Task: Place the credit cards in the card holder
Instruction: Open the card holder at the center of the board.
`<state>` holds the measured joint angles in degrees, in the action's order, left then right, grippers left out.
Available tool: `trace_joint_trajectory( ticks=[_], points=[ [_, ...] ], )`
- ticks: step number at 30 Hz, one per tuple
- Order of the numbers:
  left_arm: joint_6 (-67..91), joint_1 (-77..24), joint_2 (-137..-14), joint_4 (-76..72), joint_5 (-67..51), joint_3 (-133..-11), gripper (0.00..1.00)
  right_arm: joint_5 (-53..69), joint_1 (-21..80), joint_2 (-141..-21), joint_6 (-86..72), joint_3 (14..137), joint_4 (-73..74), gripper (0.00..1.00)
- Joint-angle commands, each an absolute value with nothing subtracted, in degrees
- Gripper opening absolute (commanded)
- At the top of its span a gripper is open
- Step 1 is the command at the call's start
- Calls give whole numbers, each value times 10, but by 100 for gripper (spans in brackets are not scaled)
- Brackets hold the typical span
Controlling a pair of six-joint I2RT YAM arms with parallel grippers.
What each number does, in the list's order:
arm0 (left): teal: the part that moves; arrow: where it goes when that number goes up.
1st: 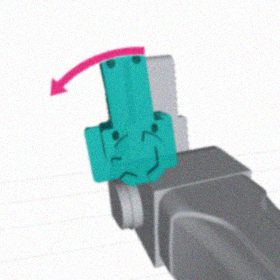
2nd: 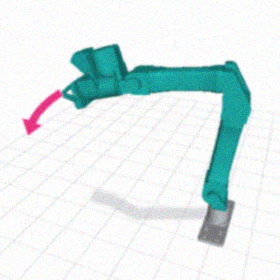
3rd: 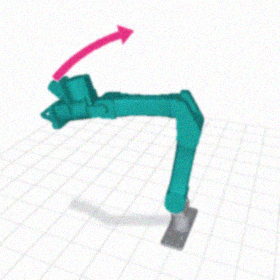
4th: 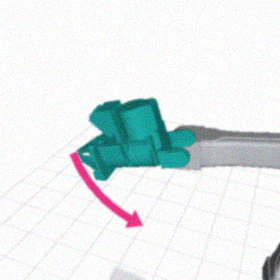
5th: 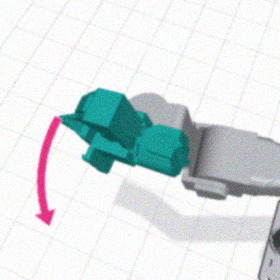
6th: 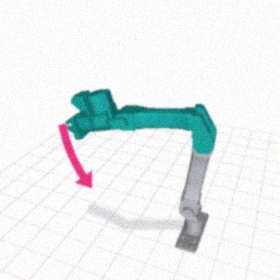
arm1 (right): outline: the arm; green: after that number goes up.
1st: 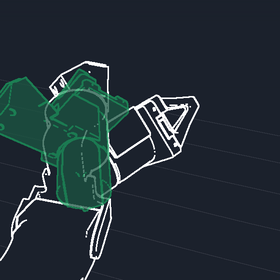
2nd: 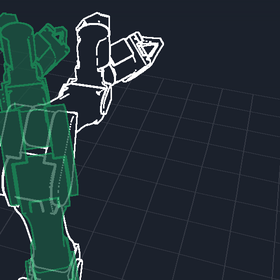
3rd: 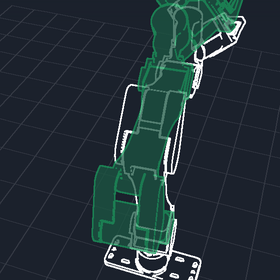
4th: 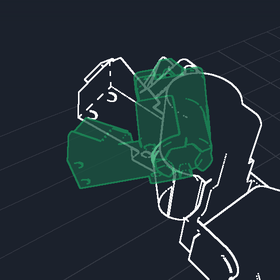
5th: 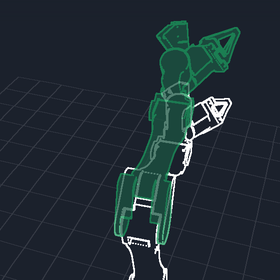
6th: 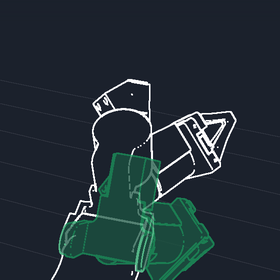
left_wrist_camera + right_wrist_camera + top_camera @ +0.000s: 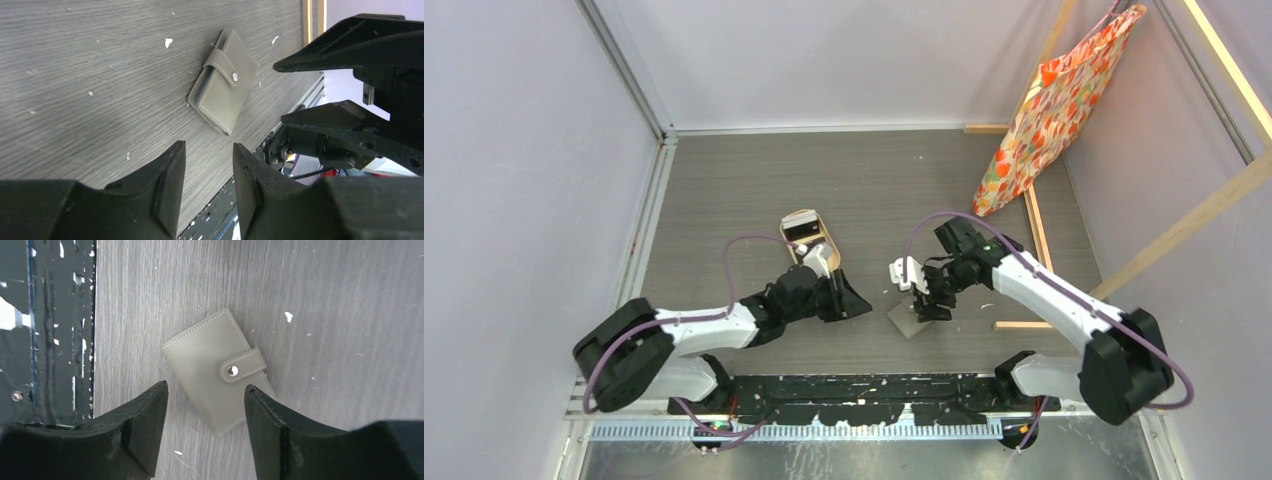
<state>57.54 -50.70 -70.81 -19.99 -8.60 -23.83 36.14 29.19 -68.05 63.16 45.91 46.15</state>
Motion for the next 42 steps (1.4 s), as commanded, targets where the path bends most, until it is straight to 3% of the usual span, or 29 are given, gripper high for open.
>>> trace_joint_trajectory(
  ticks=[1,5,18,21,34,42],
  points=[
    [663,-549,-773,-377,-28,-226,41,395,295,-740,588,492,441,58],
    [683,-595,-837,-427,15,-235,41,355,303,-752,568,457,381,57],
    [772,-610,-946,-510,46,-232,42,254,344,-809,554,434,299,56],
    [780,-614,-954,-510,46,-232,41,240,344,-816,558,432,300,50],
    [803,-627,-977,-510,61,-237,40,257,345,-777,540,438,311,4],
    [805,-628,-986,-510,65,-246,39,286,345,-776,496,461,333,1]
  ],
)
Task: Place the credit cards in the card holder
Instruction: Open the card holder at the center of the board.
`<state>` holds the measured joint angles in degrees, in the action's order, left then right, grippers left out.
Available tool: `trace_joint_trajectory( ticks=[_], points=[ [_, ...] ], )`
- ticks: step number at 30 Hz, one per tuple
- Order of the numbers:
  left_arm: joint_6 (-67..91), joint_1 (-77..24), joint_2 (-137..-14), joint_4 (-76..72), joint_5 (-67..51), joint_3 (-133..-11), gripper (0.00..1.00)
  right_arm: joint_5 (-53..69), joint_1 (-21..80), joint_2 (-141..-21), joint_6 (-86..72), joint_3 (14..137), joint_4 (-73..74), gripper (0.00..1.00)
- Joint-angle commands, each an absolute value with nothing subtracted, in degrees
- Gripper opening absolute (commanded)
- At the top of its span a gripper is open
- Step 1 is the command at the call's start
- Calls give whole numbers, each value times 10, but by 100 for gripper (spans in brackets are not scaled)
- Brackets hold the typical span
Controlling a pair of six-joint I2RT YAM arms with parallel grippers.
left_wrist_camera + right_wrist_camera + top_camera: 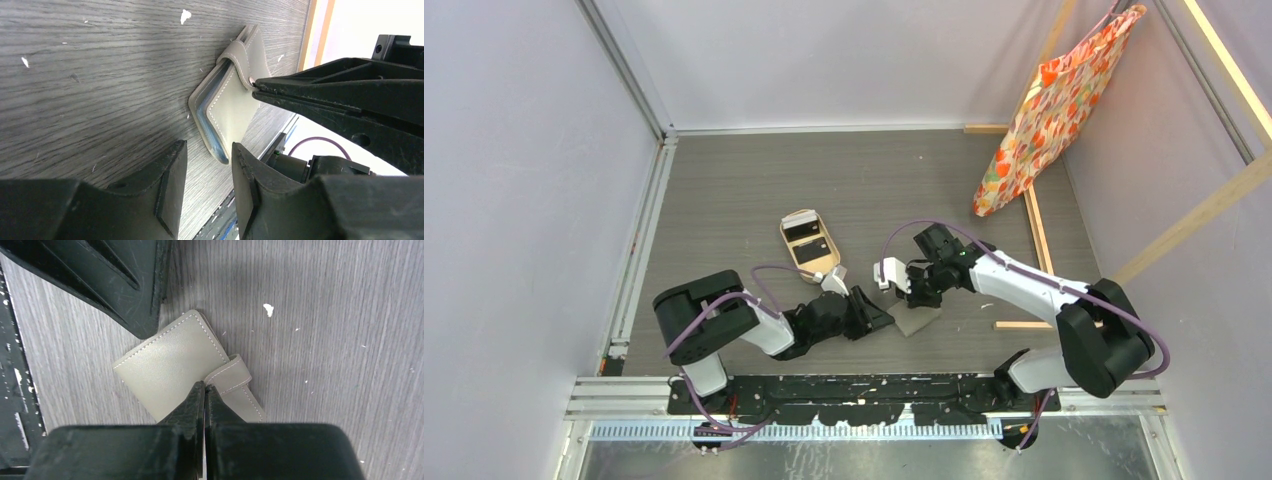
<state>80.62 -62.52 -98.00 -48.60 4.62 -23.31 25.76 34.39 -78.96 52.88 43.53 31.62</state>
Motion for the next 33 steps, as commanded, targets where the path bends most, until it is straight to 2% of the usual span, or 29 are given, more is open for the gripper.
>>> trace_joint_trajectory(
  ticks=[1,13,27,30,33],
  points=[
    [803,-628,-986,-510,65,-247,39,290,345,-776,487,467,335,1],
    [784,-628,-978,-484,74,-252,34,303,345,-802,408,515,364,1],
    [779,-628,-954,-474,83,-261,37,296,353,-835,356,539,365,1],
    [781,-628,-971,-464,81,-269,35,295,353,-836,352,539,361,1],
    [785,-627,-985,-473,82,-269,20,294,354,-838,352,538,362,1]
  ],
)
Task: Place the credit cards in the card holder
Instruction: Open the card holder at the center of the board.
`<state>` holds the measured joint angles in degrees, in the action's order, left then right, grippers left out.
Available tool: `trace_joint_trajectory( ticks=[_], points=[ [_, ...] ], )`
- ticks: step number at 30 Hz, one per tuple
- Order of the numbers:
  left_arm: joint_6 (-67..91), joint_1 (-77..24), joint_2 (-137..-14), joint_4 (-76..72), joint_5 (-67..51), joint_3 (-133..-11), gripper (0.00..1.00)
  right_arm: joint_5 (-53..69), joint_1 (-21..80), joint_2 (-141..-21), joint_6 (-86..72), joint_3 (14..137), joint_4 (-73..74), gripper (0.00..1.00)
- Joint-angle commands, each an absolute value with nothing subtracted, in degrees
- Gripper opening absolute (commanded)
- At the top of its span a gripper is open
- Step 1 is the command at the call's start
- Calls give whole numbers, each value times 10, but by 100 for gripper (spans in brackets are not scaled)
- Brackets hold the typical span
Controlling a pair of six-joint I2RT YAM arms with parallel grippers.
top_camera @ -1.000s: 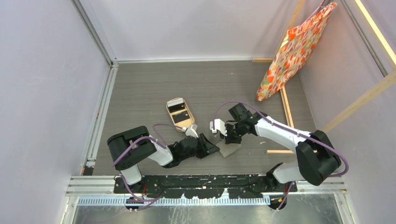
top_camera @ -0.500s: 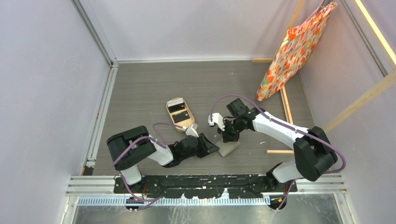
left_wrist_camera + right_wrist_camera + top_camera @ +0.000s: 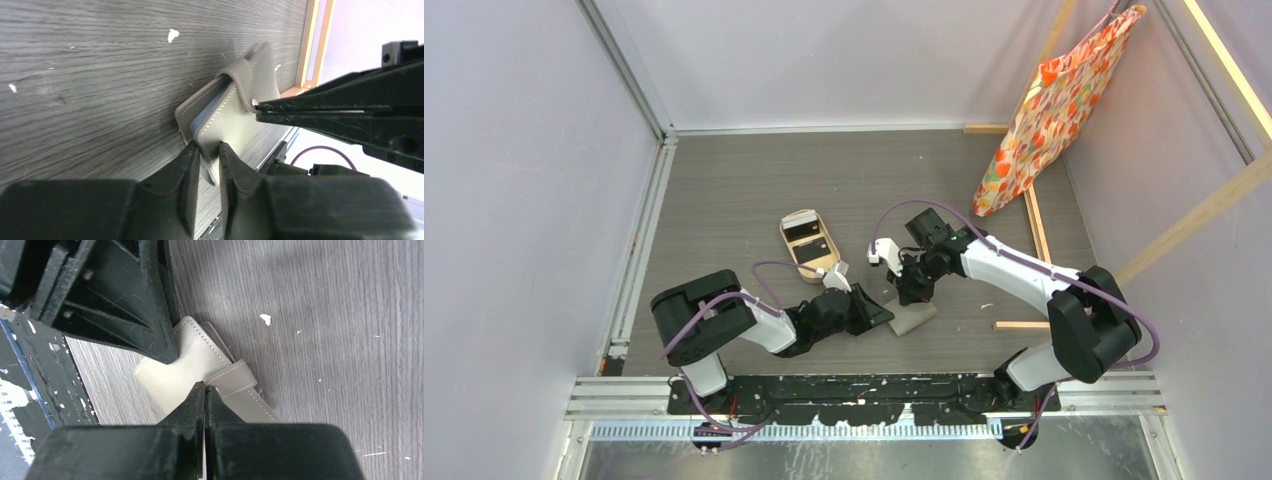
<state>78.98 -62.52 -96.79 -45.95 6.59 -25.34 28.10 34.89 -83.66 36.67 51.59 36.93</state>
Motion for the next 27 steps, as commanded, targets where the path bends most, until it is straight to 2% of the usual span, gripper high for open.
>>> trace_joint_trajectory(
  ticks=[1,5,16,22,27],
  points=[
    [784,-628,-987,-474,82,-269,16,294,354,-838,352,538,362,1],
    [769,-628,-984,-470,84,-272,1,285,355,-841,351,539,361,1],
    [643,-627,-911,-245,68,-326,0,240,341,-813,308,558,339,1],
    [629,-610,-917,-225,25,-332,0,204,317,-798,274,554,307,1],
    [612,-597,-924,-270,-18,-326,0,208,308,-799,272,549,303,1]
  ],
)
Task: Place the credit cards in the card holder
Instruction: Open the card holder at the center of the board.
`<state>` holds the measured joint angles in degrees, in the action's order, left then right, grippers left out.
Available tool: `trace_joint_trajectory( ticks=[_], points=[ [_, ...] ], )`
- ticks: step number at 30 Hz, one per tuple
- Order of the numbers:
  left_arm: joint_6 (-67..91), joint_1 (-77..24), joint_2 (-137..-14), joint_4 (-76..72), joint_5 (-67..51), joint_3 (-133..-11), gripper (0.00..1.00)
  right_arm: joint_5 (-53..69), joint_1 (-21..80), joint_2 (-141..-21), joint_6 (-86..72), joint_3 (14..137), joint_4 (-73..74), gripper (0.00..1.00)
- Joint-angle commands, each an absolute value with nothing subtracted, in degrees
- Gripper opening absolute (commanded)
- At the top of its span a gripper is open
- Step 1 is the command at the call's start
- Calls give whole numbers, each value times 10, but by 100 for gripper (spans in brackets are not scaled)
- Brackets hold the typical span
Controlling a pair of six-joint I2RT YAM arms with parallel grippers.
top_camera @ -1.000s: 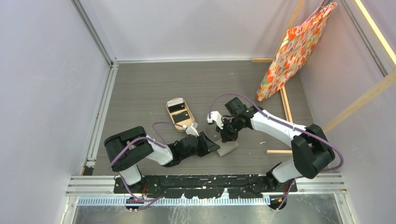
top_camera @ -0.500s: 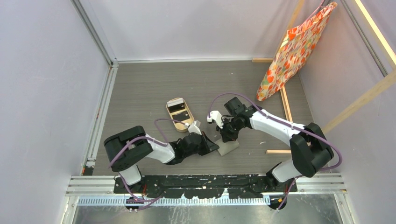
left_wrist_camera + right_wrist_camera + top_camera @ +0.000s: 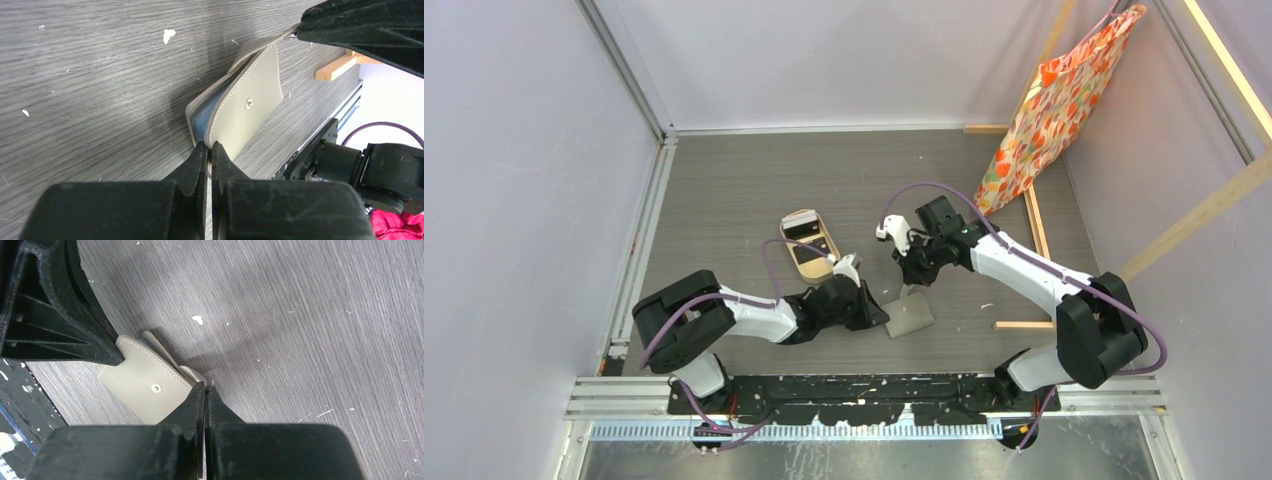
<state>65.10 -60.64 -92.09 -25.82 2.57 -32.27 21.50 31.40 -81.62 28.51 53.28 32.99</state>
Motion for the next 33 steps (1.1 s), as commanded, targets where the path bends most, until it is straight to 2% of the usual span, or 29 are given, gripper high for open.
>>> trace_joint_trajectory(
  ticks=[1,8,16,20,26,33],
  points=[
    [595,-595,-915,-270,-22,-327,0,211,306,-802,270,552,305,1],
    [394,-595,-820,-176,-4,-362,0,277,250,-812,230,584,338,1],
    [303,-587,-818,-157,-35,-411,6,314,202,-784,204,592,340,1],
    [282,-578,-837,-148,-59,-438,8,313,187,-777,192,598,338,1],
    [286,-563,-871,-152,-142,-455,21,294,168,-774,175,611,329,1],
    [391,-551,-913,-151,-236,-434,31,307,160,-762,152,619,327,1]
  ],
)
